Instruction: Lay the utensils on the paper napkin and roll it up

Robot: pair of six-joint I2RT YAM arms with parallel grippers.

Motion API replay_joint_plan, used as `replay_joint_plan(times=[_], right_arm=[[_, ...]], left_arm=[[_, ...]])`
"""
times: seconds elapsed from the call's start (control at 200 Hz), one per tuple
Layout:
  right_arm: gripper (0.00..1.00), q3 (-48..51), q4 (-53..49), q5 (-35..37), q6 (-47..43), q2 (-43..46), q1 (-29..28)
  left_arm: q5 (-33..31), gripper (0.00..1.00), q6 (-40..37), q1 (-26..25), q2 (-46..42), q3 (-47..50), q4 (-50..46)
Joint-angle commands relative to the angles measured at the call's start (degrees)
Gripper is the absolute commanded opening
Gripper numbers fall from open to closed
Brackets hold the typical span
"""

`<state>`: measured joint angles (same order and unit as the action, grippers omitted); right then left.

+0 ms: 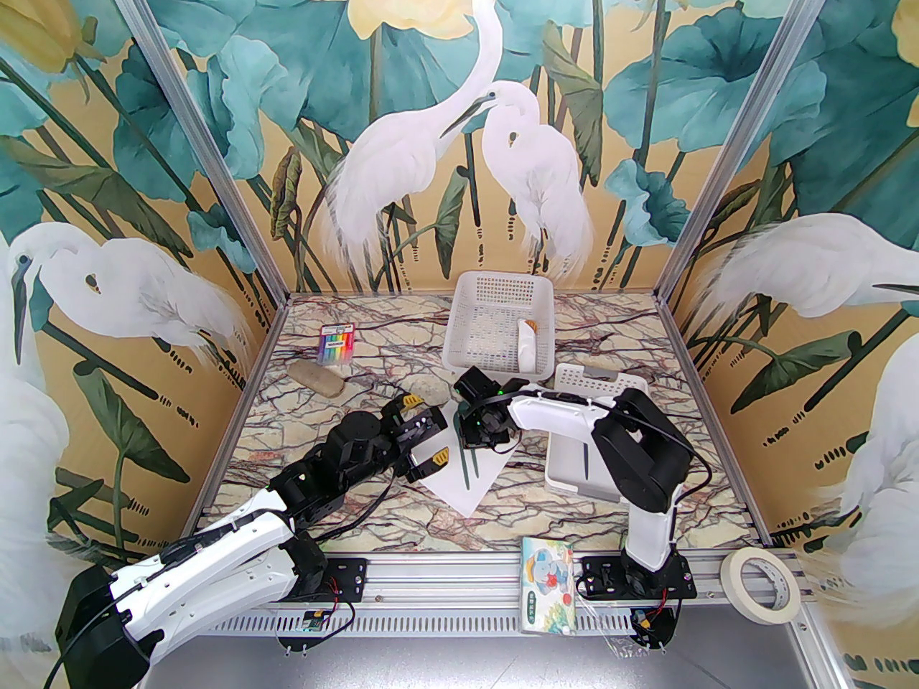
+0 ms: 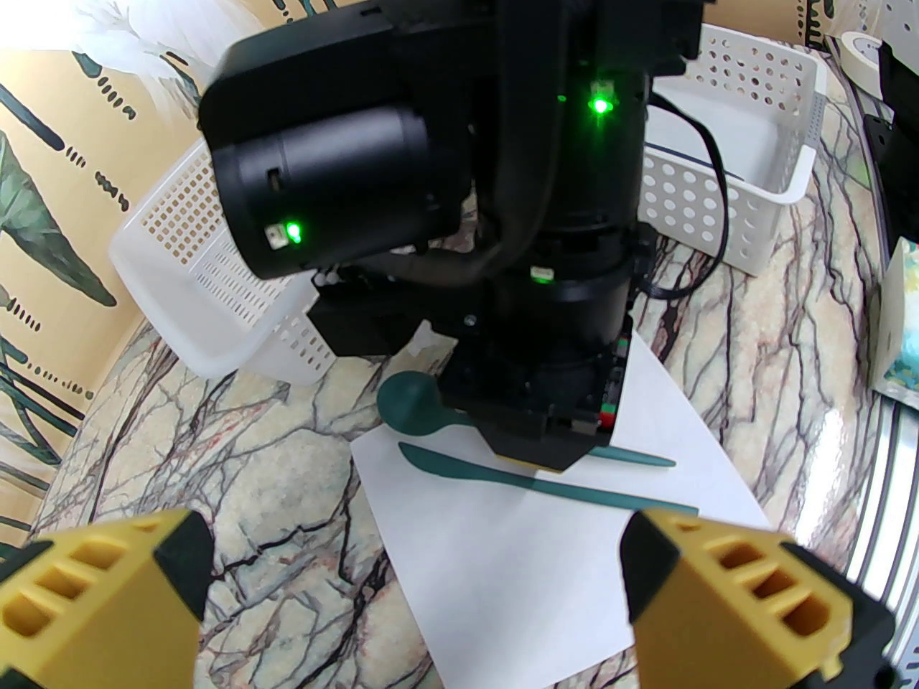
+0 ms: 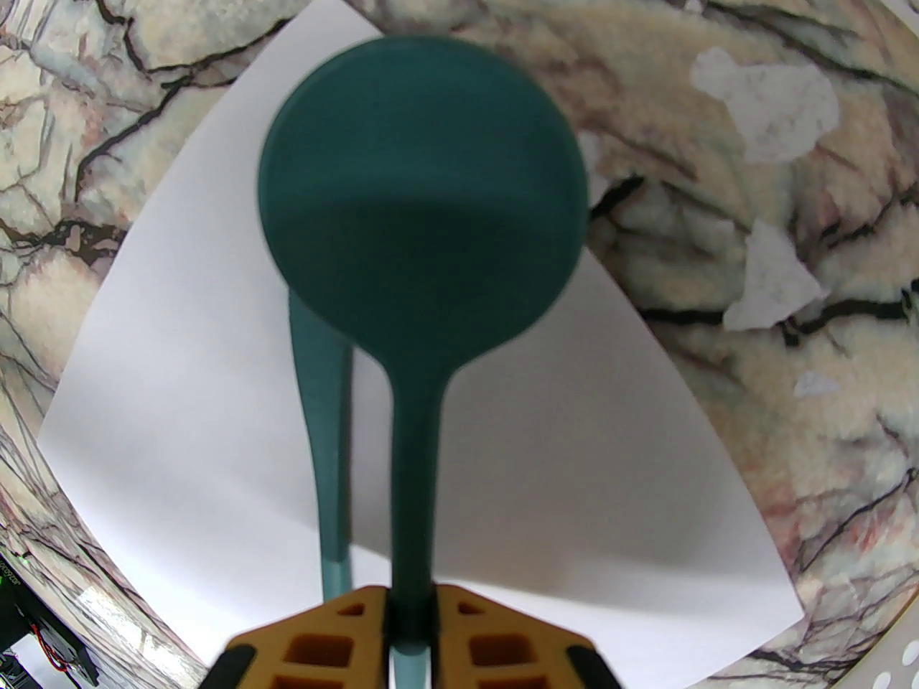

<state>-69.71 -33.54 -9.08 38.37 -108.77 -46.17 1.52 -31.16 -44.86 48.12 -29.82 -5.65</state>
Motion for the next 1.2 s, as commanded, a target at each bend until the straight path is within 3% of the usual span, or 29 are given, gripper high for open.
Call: replay_joint_plan(times=[0.0, 1.195], right_arm=[[0.17, -1.4, 0.7, -0.8, 1.3, -1.3, -0.5], [0.22, -2.9, -0.2, -1.6, 1.1, -1.7, -0.7]], left_arm=[[1.3, 0.99, -0.7, -0.4, 0.6, 0.1, -1.2], [1.7, 0.99, -1.3, -1.0, 1.2, 0.1, -1.7]])
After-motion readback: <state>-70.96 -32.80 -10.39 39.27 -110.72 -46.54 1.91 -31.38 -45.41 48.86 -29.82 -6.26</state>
